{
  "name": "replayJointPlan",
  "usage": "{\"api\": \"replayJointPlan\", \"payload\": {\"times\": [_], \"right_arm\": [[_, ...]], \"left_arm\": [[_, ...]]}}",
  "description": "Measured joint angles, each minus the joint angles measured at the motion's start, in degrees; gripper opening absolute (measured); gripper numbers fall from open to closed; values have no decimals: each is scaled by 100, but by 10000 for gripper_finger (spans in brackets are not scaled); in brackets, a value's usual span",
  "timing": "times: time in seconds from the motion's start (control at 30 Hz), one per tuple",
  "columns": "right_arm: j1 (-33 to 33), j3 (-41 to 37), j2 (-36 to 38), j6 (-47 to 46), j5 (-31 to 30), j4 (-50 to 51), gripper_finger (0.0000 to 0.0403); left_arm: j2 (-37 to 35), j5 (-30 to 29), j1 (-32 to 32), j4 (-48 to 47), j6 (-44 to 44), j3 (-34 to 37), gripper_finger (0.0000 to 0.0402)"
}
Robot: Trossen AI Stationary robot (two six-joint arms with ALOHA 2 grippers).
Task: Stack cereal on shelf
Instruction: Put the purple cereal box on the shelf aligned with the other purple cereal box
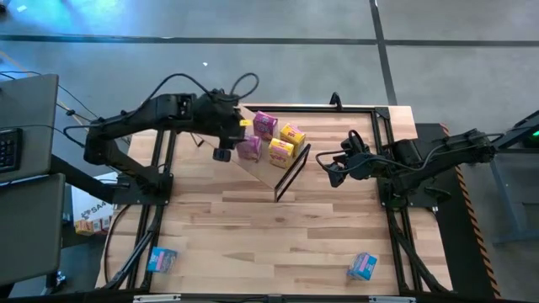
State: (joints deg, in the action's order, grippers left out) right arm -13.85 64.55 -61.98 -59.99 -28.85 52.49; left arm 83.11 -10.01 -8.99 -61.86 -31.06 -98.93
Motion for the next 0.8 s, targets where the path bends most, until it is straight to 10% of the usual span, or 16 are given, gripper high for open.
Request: {"api": "replayJointPlan", "payload": {"times": [0.23, 0.43, 0.8], "right_arm": [[0, 0, 0, 17, -18, 7, 256], [-2, 0, 0, 155, -81, 9, 256], [-2, 0, 0, 195, -144, 7, 256]], "left_arm": [[-821, 196, -188, 156, 2032, 197, 155], [-2226, -378, -49, 1249, 3985, 2114, 15], [-3018, -1355, 677, 3082, 8078, 5188, 1]]}}
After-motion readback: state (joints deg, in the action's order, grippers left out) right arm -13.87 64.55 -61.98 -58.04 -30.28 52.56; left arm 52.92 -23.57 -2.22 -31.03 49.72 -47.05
